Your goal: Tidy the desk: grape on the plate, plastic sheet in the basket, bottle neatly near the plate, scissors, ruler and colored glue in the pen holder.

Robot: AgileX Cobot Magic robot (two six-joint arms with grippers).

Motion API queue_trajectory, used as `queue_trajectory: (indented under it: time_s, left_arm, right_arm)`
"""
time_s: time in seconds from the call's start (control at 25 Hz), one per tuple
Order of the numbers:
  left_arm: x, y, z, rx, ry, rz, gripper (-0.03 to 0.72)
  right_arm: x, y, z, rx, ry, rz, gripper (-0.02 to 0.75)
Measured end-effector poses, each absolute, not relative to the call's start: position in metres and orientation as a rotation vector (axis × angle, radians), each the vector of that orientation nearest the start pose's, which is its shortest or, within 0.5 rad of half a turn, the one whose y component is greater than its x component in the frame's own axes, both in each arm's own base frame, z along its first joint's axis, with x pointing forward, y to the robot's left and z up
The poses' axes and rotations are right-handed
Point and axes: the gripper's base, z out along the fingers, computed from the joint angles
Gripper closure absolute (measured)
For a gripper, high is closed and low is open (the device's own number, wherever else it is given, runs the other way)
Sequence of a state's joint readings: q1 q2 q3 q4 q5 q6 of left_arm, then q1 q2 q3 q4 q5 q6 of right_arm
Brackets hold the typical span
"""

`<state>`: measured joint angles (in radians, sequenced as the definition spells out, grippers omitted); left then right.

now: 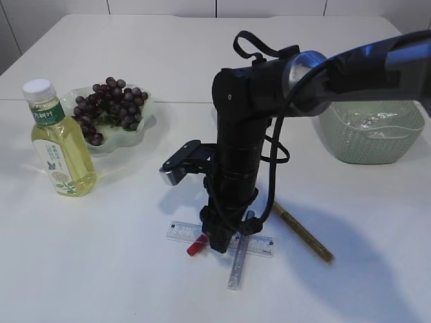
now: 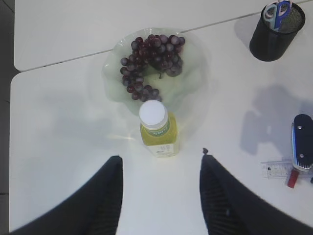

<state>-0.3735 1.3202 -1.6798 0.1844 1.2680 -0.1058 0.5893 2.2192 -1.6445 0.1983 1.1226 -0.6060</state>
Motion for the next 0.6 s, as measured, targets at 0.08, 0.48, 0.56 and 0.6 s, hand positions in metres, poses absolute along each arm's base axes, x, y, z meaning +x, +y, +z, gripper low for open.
queue_trajectory:
  time_s: [0.08, 0.48, 0.56, 0.6]
  left_arm:
    - [0.234, -0.075, 0.469, 0.3, 2.352, 0.008, 0.317]
    - [0.234, -0.075, 0.469, 0.299, 2.351, 0.01, 0.317]
    - [0.234, -0.075, 0.469, 0.299, 2.351, 0.01, 0.317]
    - [0.234, -0.075, 0.469, 0.299, 2.351, 0.01, 0.317]
  right_arm:
    - [0.349, 0.253, 0.133, -1.666, 2.703, 0.282, 0.285]
    - [0.35, 0.252, 0.125, -1.683, 2.711, 0.268, 0.285]
    - [0.35, 0.253, 0.123, -1.683, 2.71, 0.265, 0.285]
    - [0.35, 0.253, 0.122, -1.684, 2.712, 0.265, 0.284]
